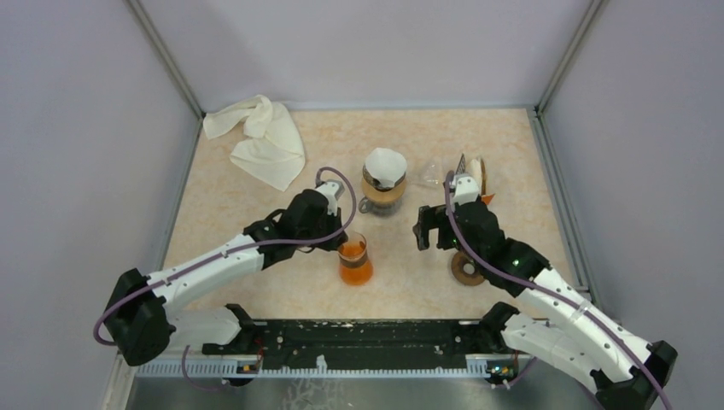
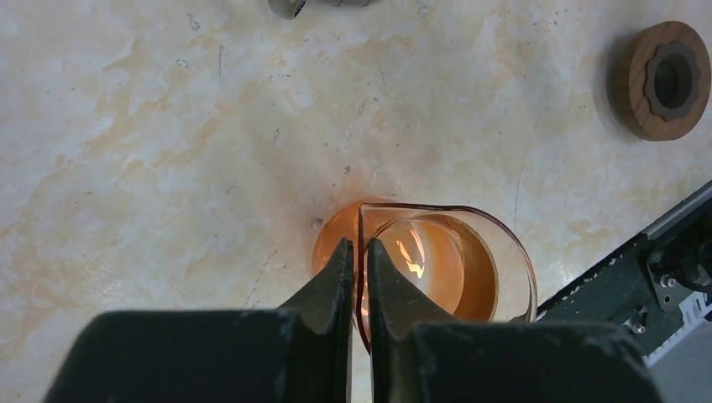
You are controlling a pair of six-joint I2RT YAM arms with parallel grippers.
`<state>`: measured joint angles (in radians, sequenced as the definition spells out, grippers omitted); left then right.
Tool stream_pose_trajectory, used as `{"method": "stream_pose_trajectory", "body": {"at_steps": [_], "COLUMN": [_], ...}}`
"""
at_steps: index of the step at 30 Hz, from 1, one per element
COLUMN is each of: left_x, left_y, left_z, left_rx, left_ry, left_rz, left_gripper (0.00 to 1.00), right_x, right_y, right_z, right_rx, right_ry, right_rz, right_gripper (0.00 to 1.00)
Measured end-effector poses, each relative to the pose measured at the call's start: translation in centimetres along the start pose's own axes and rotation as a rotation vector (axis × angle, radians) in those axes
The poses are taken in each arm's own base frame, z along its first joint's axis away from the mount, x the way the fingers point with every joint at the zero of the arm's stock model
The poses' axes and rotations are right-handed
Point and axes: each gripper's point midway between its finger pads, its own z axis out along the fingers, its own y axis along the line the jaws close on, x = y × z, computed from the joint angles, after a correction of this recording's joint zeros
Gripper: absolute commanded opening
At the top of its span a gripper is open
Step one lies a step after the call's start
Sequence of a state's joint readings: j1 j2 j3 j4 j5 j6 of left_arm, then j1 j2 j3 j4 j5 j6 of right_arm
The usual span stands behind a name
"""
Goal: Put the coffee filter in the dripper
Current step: Place the coffee server at the center of the board.
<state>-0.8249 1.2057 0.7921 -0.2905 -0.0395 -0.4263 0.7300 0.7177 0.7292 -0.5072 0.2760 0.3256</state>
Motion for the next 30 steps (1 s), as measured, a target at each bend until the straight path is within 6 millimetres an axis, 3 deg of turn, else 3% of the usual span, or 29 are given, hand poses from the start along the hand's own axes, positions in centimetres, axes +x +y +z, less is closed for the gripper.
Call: {"method": "stream_pose_trajectory", "body": {"at_steps": [7,14,18,25,30], "left_x": [-0.6,-1.7,-1.9,-4.2,-5.0], "left_y": [-0.1,-0.5,-0.3,0.4,2.2], "left_z": [-0.7,-1.5,-2.0,-4.8,-6.7], "left_rx": [0.006,0.022,0.018,-0.005,-0.064], "left_ry": [-0.037,-0.089,-0.106,-0.220,-0.266], "left_rz": [-0.021,-0.030,-0.034,-0.040,-0.022], "left_gripper": [0.31,0.47,0.61,0.83,0.99], "right_x": [2.9,4.0,4.9,6.8,7.7], "right_y": [-0.8,-1.5,-2.2,-3.9,-5.9], "right_z": [0.9,1.0,1.0,1.3,1.5], "right_rx": [0.075,0.120,0.161,0.249,0.324], "right_ry": [0.126,0.169,0.209,0.297,0.339], "right_rz": [0.057,0.120,0.152,0.228,0.318], "right_gripper": [0.99,0.99,0.98,0.98,0.96]}}
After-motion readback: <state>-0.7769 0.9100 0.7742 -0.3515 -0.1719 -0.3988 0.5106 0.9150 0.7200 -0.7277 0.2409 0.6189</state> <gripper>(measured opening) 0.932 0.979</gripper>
